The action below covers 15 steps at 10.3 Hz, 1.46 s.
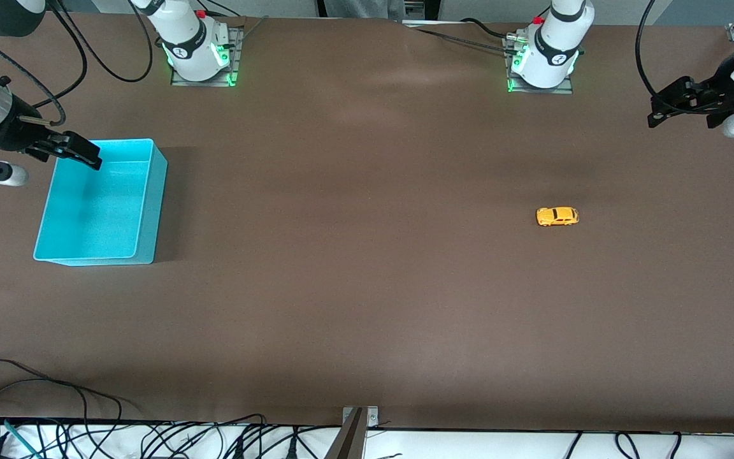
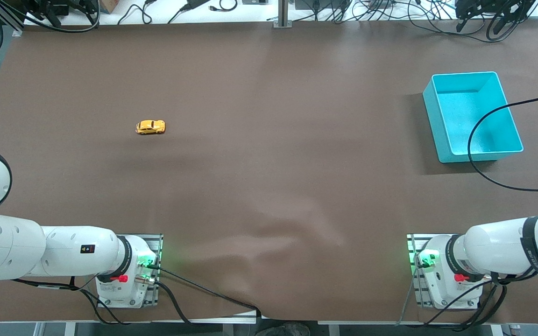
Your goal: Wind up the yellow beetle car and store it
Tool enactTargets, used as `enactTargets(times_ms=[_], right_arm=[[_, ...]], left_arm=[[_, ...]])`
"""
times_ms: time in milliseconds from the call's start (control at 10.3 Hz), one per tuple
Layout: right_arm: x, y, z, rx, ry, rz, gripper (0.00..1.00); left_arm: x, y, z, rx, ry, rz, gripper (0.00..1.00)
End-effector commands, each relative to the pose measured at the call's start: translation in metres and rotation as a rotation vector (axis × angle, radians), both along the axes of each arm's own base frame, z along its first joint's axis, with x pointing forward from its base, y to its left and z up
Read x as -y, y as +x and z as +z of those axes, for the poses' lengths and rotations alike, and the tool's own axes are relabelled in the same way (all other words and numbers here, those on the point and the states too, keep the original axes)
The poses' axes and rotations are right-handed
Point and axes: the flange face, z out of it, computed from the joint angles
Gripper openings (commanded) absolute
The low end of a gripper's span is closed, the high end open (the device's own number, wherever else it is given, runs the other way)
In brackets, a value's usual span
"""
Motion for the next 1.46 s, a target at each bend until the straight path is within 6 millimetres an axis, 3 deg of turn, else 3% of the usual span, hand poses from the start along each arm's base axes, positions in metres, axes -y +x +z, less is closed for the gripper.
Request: enactTargets(times_ms=[0, 1359], right_arm=[[-0.0003, 0.0005, -0.0005, -0.004, -0.005, -0.016, 1.00], [0.0014, -0.0057, 0.0045, -0.016, -0.005, -0.020, 1.00]], left_arm=[[0.0013, -0.0026, 0.0066, 0.010, -0.014, 0.001, 1.00], [-0.0017, -0.0023, 0.0067, 0.011, -0.016, 0.006, 1.00]])
